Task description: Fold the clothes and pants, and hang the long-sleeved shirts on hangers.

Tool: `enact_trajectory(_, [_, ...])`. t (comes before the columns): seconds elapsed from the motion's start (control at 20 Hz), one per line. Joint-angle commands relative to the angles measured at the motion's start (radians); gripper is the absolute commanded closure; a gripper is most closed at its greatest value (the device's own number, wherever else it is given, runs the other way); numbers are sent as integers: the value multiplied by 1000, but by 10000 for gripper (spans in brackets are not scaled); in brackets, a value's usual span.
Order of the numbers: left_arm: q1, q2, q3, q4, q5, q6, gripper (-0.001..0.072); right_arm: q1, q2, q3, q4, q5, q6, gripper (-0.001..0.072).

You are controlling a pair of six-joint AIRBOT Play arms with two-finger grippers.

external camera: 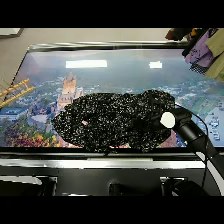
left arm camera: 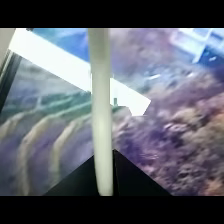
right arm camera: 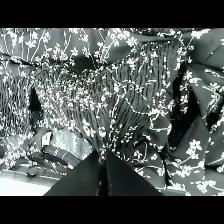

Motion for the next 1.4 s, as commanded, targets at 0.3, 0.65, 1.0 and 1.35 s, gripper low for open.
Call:
enact_trajectory(0.3, [-120,58,118,-40,20,5,683,0,3,0,-2,14,2,671])
enact_trajectory(0.65, [-214,230,120,-40,246,-124,684,0,3,0,-11,16,-3,672])
enact_trajectory(1.0, [-418,438,68,-180,121,-129,686,0,3,0,-37,20,24,672])
enact_trajectory(1.35, [-858,933,-510,-196,-86,-51,685,-1,3,0,-131,89,214,672])
